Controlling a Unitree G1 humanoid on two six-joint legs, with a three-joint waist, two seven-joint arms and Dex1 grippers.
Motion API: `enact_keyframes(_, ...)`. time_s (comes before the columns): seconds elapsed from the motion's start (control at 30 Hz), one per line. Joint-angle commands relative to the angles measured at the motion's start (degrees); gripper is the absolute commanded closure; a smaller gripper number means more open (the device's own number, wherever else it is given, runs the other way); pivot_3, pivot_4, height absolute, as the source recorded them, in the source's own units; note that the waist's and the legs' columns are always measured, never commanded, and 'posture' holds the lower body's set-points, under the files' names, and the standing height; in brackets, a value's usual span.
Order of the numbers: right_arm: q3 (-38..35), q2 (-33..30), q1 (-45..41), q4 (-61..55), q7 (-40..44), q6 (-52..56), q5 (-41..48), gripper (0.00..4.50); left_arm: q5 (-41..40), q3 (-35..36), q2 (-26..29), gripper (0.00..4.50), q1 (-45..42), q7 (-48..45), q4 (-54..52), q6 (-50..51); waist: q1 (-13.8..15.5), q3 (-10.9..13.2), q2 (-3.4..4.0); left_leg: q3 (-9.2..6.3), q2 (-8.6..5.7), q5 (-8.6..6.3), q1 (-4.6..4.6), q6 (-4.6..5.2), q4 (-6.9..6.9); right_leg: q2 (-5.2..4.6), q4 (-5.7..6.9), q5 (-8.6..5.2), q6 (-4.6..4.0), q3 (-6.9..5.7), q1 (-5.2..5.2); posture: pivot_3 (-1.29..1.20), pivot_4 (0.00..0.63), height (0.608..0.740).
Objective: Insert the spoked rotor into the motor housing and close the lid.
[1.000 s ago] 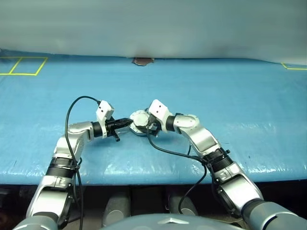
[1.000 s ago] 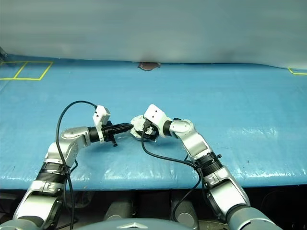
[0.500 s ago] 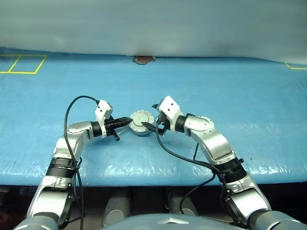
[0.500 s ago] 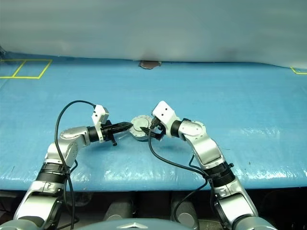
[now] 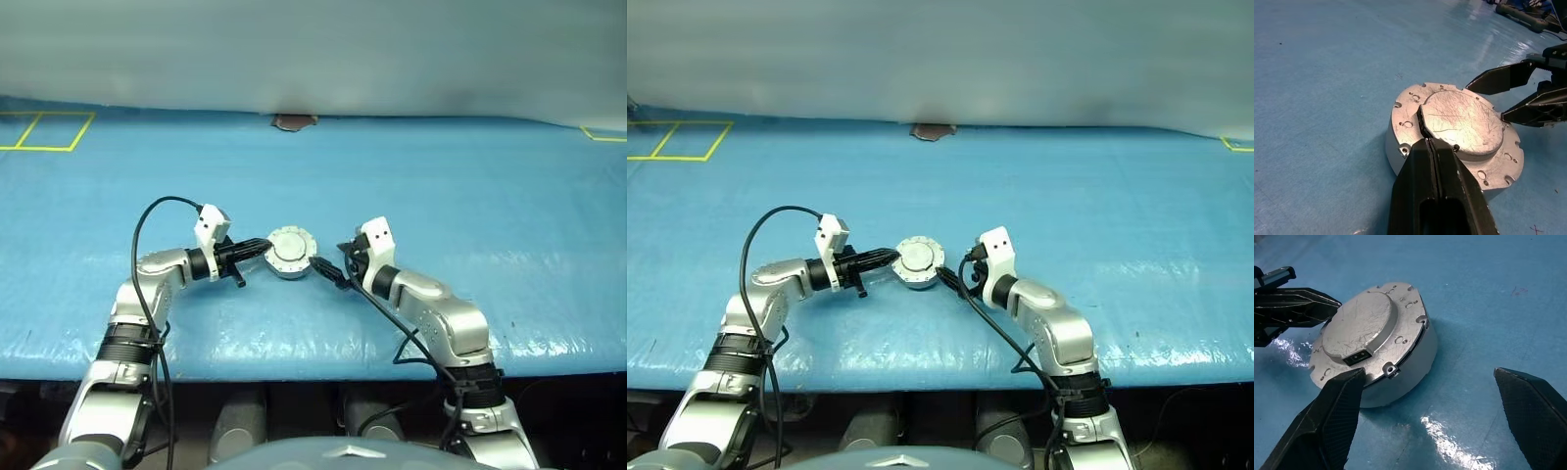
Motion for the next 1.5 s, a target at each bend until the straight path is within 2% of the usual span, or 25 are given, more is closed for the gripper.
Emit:
enact_keyframes(0.03,-2.96,1.29,-0.18,-0.65,-0.80,1.91,3.79,0.06,-0.13,-0.27,-0.18,4.50,0.82,0.23,-0.22,0.44,-0.01,0.00,0.00,0.00,0.00,0.00,0.00,0.00,0.01,0.00,0.00,0.00,0.00,0.00,0.00,0.00,0.150,0.740)
enact_keyframes(0.47,-15.81,11.41,-3.14,7.14,-7.44,11.40,18.71,0.06,-0.24,0.47,-0.02,4.50,1.75,1.04,-0.93,0.10,-0.04,0.00,0.01,-0.01,0.01,-0.01,0.00,0.01,-0.02,0.03,0.01,0.01,0.01,0.00,0.01,0.00,0.150,0.740)
enact_keyframes(0.63,-16.87,13.52,-2.98,9.13,-9.43,12.57,21.70,0.06,-0.12,0.60,-0.04,4.50,1.87,1.26,-1.11,-0.01,-0.15,-0.01,0.02,-0.01,0.02,-0.03,0.01,0.03,-0.03,0.05,0.01,0.01,0.01,0.01,0.01,0.00,0.150,0.740)
enact_keyframes(0.83,-14.64,14.80,-2.18,9.64,-10.52,13.25,23.55,0.06,-0.01,0.72,-0.08,4.50,2.06,1.86,-1.19,-0.23,-0.27,-0.02,0.03,0.00,0.05,-0.02,0.06,0.03,-0.02,0.08,0.02,0.01,0.00,0.02,0.05,0.00,0.150,0.740)
enact_keyframes(1.23,-13.00,17.66,-3.30,14.16,-12.84,9.93,25.81,0.06,-0.93,1.68,-0.76,4.50,3.47,4.23,-2.33,-0.15,-1.28,-0.04,0.04,0.02,0.09,-0.02,0.17,0.03,-0.01,0.12,0.05,0.01,0.00,0.04,0.15,0.00,0.150,0.740)
enact_keyframes(1.3,-12.70,17.64,-3.38,14.51,-13.12,9.88,26.46,0.46,-0.98,1.76,-0.74,4.50,3.55,4.43,-2.44,-0.18,-1.40,-0.04,0.05,0.03,0.10,-0.02,0.19,0.03,0.00,0.12,0.05,0.01,0.00,0.04,0.16,0.00,0.150,0.740)
enact_keyframes(1.43,-12.07,17.52,-3.36,14.86,-13.73,9.94,27.50,1.64,-1.06,1.87,-0.73,4.50,3.61,4.58,-2.45,-0.21,-1.48,-0.04,0.05,0.04,0.10,-0.03,0.16,0.03,-0.02,0.12,0.05,0.01,0.00,0.06,0.12,0.00,0.150,0.740)
enact_keyframes(1.5,-12.02,17.45,-3.30,15.14,-13.83,9.83,28.10,1.64,-1.10,1.94,-0.75,4.50,3.62,4.64,-2.46,-0.20,-1.48,-0.04,0.05,0.05,0.09,-0.03,0.15,0.04,-0.04,0.12,0.05,0.01,0.00,0.07,0.11,0.00,0.150,0.740)
